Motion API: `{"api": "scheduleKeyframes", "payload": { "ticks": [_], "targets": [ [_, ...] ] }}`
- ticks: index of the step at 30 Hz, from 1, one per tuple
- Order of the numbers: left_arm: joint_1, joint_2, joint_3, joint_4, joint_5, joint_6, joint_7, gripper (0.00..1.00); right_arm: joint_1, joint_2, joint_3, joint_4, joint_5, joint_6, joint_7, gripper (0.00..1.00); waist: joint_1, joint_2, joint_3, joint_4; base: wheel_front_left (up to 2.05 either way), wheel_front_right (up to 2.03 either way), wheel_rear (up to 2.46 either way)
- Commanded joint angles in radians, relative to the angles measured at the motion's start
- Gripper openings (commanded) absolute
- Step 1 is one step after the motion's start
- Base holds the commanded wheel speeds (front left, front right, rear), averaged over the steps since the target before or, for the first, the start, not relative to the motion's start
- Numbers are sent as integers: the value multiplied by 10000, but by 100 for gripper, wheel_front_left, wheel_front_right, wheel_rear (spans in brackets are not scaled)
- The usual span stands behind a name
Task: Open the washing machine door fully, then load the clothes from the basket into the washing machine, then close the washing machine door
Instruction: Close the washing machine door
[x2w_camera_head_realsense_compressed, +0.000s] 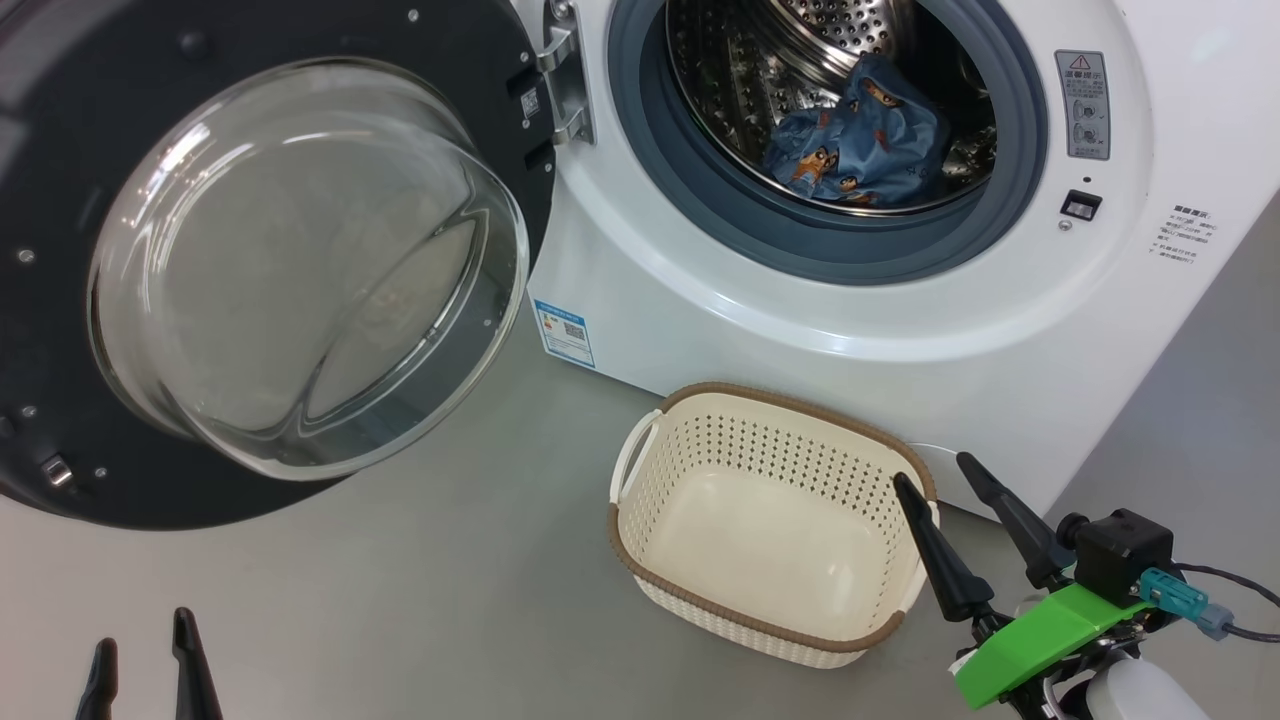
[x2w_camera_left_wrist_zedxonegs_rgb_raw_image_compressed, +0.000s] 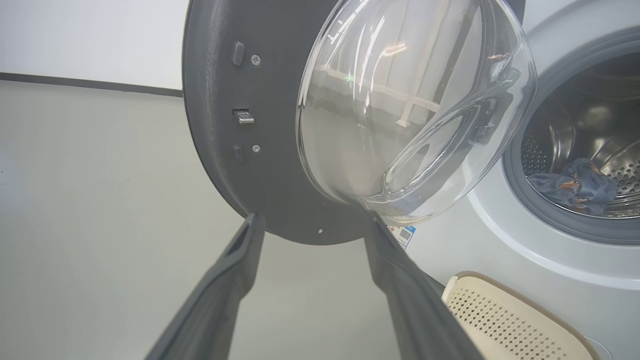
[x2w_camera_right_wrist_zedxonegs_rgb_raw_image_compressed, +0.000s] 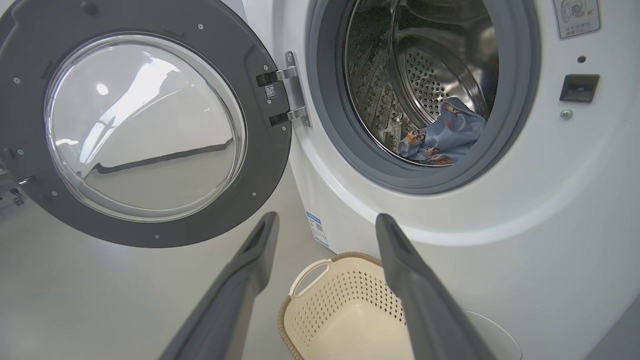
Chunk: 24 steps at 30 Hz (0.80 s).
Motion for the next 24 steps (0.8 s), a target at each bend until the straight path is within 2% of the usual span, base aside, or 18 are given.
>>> {"api": "scheduleKeyframes", "payload": {
  "ticks": [1, 2, 3, 4, 5, 11, 14, 18, 24],
  "targets": [
    [-125, 138, 371, -296, -80, 8, -65, 100, -264, -94, 195, -195, 193, 16, -49, 100, 0, 0, 1, -5, 0, 0, 0],
    [-130, 138, 368, -300, -86, 16, -65, 100, -253, -92, 186, -197, 195, 16, -49, 100, 0, 0, 2, -8, 0, 0, 0],
    [-150, 138, 370, -317, -83, 19, -65, 85, -233, -89, 166, -198, 200, 16, -49, 100, 0, 0, 2, -12, 0, 0, 0],
    [-173, 138, 396, -359, -61, 18, -65, 37, -201, -80, 139, -204, 202, 16, -49, 100, 0, 0, 3, -16, 0, 0, 0],
    [-217, 138, 463, -429, -97, 18, -65, 1, -162, -69, 104, -216, 199, 16, -49, 100, 0, 0, 14, -17, 0, 0, 0],
    [-771, 176, 1376, -1244, -316, -6, -65, 0, 99, 70, -84, -340, 120, 16, -49, 100, 0, 0, 187, -115, 0, 0, 0],
    [-1301, 581, 1836, -1702, -915, -12, -65, 0, 109, 132, -131, -371, 74, 16, -49, 100, 0, 0, 352, -237, 0, 0, 0],
    [-2170, 1723, 2363, -1833, -2161, -14, -65, 0, 130, 224, -148, -384, 27, 16, -49, 100, 0, 0, 502, -397, 0, 0, 0],
    [-3607, 4066, 2744, -488, -4124, -15, -65, 0, 19, 322, -34, -371, 12, 16, -49, 100, 0, 0, 701, -751, 0, 0, 0]
  ]
}}
